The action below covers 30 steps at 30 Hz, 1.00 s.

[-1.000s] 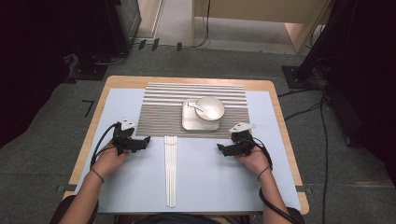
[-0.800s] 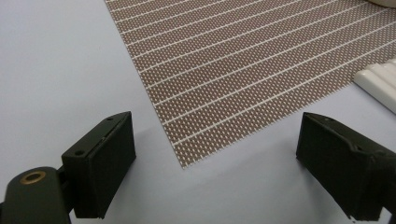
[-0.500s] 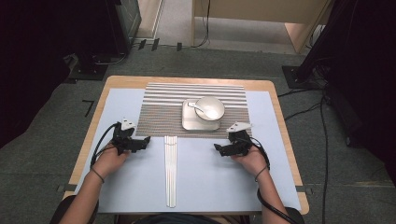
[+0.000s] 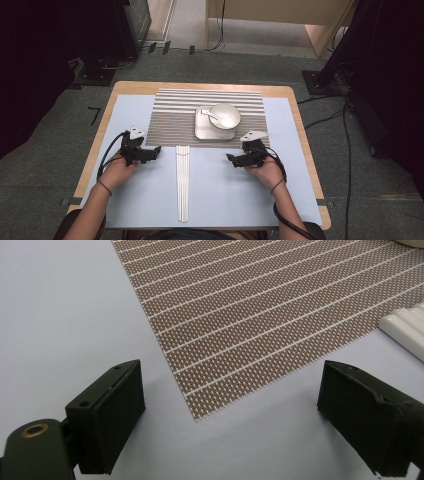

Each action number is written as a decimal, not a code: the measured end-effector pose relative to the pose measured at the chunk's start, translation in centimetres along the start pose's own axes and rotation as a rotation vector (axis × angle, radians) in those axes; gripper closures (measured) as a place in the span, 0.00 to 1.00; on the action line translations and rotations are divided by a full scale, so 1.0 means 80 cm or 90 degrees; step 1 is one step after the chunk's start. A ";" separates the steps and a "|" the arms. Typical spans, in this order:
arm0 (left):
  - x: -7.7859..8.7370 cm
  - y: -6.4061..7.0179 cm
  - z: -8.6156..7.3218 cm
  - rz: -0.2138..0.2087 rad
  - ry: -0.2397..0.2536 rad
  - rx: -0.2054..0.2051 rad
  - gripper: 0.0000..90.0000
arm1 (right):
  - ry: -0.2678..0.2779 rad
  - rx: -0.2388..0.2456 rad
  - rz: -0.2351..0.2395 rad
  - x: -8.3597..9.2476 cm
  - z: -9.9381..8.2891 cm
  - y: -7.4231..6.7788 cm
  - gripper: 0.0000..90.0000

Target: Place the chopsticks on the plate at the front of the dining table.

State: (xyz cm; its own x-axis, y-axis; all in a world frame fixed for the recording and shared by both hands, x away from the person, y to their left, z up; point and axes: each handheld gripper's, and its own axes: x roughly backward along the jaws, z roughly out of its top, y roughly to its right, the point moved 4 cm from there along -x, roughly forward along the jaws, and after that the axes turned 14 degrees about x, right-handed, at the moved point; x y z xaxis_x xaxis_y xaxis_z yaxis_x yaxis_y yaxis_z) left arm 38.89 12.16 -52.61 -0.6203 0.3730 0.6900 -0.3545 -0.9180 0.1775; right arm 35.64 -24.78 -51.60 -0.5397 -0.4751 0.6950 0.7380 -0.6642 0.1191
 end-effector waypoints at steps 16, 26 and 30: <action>0.000 0.000 0.000 0.000 0.000 0.001 0.12 | 0.001 0.012 0.011 -0.007 0.008 -0.013 0.17; 0.000 0.000 0.000 0.000 0.000 0.001 0.12 | 0.012 0.007 0.019 -0.010 0.014 -0.021 0.17; 0.000 0.000 0.000 -0.001 0.000 0.001 0.12 | 0.010 0.017 0.031 -0.013 0.016 -0.027 0.18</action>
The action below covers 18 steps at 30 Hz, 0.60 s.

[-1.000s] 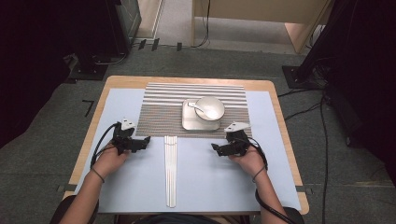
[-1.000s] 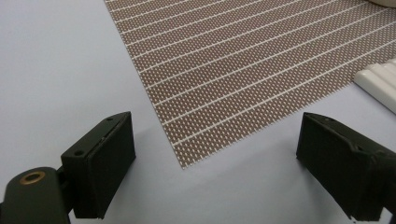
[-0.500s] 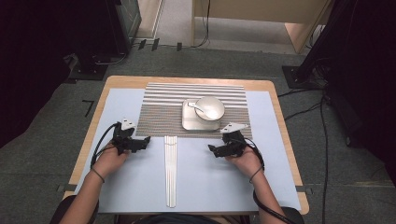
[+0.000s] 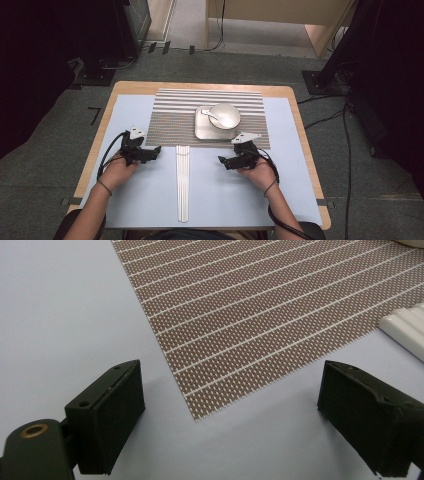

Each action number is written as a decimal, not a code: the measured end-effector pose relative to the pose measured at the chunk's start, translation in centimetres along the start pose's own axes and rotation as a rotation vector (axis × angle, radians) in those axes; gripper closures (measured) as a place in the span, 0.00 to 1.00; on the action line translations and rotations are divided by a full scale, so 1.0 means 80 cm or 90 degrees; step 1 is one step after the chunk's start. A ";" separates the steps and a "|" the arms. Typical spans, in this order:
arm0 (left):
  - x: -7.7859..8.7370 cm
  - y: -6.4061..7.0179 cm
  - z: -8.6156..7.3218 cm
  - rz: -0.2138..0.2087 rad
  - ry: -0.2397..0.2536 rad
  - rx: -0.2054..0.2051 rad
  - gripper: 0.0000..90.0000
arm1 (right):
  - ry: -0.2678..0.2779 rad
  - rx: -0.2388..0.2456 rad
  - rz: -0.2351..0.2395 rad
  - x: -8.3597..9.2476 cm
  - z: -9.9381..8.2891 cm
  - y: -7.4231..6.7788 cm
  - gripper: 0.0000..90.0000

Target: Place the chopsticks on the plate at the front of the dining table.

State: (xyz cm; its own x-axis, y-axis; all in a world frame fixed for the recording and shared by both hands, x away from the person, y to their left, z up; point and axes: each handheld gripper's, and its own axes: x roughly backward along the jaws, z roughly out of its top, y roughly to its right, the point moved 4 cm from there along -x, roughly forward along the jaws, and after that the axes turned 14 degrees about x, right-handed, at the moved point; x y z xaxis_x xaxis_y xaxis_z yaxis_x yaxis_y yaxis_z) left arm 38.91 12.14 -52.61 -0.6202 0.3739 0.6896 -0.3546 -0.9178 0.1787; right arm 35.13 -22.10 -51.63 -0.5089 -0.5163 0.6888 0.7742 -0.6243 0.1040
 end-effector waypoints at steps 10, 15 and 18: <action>0.000 0.000 0.000 -0.001 0.001 0.001 0.12 | 0.002 0.007 0.008 -0.006 0.006 -0.010 0.18; 0.000 0.000 0.000 -0.001 0.000 0.000 0.12 | 0.011 0.004 0.006 -0.008 0.010 -0.013 0.18; 0.000 0.000 0.000 0.000 -0.001 -0.001 0.12 | 0.021 -0.003 0.004 -0.008 0.014 -0.016 0.20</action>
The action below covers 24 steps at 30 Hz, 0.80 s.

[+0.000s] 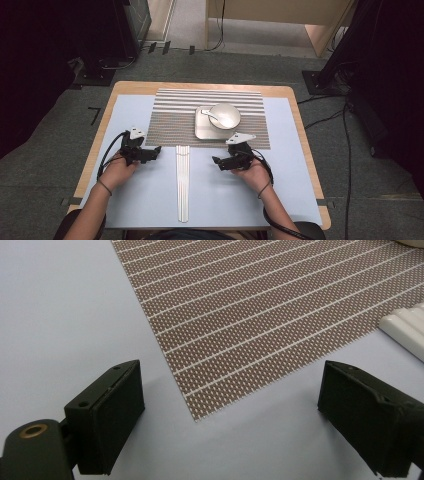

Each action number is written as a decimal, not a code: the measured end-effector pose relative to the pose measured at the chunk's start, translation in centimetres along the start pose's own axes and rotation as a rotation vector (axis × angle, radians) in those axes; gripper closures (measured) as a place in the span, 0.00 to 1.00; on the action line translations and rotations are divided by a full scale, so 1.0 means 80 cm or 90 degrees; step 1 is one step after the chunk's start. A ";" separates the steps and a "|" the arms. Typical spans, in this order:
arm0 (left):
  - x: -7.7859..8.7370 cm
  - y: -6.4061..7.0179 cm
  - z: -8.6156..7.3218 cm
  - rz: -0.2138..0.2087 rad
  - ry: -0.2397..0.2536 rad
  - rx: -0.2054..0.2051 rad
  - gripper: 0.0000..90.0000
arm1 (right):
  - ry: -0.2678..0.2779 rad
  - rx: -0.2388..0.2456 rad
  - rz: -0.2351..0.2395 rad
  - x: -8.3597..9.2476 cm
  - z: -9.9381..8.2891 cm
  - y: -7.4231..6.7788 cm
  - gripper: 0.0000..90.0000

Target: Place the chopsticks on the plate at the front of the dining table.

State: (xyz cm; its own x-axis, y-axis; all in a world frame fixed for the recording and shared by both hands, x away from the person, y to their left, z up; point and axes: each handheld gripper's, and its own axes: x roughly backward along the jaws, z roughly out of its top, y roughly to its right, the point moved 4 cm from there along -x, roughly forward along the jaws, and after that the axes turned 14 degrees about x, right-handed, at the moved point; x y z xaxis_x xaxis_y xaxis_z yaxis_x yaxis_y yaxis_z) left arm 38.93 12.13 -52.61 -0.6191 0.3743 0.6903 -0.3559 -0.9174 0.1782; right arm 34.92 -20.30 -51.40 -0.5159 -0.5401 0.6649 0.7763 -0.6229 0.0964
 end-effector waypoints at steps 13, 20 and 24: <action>0.000 0.000 0.000 -0.001 0.000 -0.001 0.12 | 0.001 0.002 -0.009 -0.008 0.010 -0.010 0.25; -0.001 0.000 0.000 0.001 0.000 -0.001 0.11 | -0.001 0.002 -0.005 -0.013 0.013 -0.016 0.25; -0.001 0.000 0.000 0.000 0.000 -0.001 0.11 | -0.005 0.004 -0.001 -0.016 0.014 -0.018 0.26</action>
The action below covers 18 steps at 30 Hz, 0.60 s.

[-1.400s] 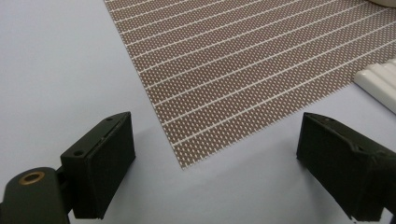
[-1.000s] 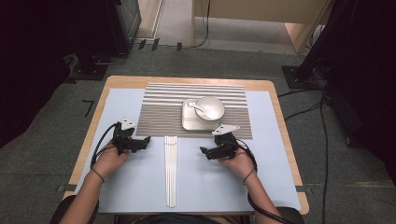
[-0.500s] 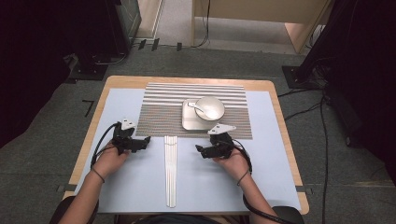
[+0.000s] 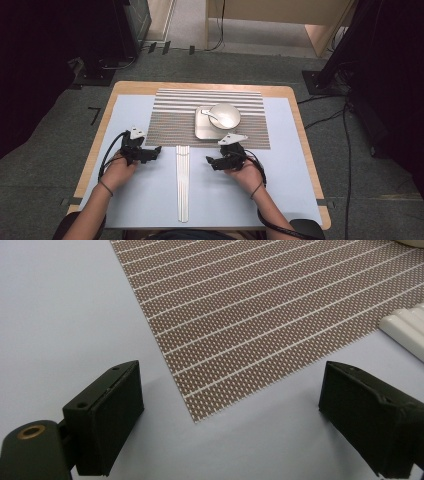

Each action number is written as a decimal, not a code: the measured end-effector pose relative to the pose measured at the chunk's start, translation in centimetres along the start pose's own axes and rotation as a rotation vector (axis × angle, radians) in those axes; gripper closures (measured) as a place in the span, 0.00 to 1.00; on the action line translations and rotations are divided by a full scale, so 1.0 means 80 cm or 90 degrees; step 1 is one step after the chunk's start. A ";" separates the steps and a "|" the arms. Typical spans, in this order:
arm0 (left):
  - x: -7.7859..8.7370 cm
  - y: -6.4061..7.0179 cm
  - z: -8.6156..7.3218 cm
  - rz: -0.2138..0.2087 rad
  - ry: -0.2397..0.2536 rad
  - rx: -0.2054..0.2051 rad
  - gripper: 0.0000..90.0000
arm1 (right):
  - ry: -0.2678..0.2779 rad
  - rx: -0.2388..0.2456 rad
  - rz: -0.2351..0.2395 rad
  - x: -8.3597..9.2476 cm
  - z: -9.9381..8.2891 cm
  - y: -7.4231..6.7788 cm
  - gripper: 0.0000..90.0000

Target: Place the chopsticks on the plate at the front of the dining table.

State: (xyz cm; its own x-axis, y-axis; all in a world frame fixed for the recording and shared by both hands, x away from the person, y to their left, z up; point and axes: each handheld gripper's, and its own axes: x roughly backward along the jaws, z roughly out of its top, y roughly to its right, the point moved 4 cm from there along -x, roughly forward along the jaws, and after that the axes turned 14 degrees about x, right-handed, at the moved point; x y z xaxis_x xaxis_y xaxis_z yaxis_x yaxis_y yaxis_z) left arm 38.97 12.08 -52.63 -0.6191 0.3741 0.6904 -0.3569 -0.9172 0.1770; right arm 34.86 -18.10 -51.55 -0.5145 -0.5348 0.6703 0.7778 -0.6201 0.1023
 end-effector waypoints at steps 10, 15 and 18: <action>0.000 0.000 0.000 0.000 0.001 -0.001 0.11 | -0.006 -0.002 0.010 -0.006 0.003 -0.007 0.28; 0.000 0.000 0.000 0.000 0.002 -0.001 0.11 | -0.009 0.008 0.013 -0.010 0.006 -0.011 0.28; 0.000 0.000 0.000 0.000 0.002 -0.001 0.11 | -0.010 0.007 0.017 -0.011 0.007 -0.012 0.29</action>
State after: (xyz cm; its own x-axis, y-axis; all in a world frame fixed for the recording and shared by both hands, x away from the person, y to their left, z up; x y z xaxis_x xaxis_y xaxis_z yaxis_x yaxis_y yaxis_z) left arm 38.95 12.09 -52.64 -0.6212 0.3744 0.6884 -0.3579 -0.9171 0.1758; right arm 34.75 -16.68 -51.87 -0.4880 -0.5424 0.6839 0.7954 -0.5990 0.0924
